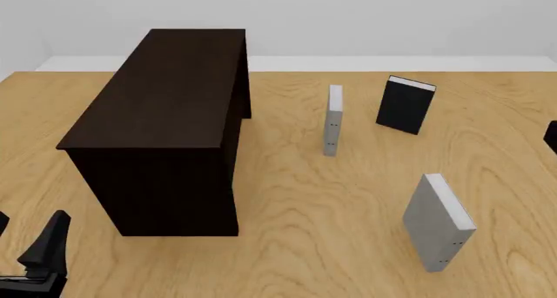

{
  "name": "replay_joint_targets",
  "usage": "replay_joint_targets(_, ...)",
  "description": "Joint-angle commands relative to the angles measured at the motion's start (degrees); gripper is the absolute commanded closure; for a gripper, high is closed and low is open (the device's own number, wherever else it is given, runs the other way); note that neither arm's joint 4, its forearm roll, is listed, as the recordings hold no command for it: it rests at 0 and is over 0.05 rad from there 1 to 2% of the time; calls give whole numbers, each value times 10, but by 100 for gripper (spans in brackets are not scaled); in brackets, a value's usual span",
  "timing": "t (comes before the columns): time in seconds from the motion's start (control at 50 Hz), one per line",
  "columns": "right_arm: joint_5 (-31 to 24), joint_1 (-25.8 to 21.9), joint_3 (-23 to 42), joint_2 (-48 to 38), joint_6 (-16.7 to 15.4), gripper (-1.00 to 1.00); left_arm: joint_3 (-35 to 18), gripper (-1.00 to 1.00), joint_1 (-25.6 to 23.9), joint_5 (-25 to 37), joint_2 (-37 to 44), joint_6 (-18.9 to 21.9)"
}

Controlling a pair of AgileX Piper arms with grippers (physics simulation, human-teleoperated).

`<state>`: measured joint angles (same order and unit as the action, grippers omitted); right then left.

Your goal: Pick up the book on the right and place it under the cabinet shelf.

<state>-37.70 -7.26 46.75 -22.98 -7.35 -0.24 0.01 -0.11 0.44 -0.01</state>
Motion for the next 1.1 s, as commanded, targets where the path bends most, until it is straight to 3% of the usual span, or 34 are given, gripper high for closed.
replay_joint_targets(0.02,-71,-21,73,-77,6,-100,0,-100,0,0,0,0)
replay_joint_targets(0.32,-82,-45,57,-122,53,-100,0,-100,0,0,0,0)
replay_joint_targets(0.72,-63,-26,3,-135,91,-100,0,-100,0,0,0,0)
replay_joint_targets(1.1,-52,-1,-21,-184,92,-100,0,-100,0,0,0,0)
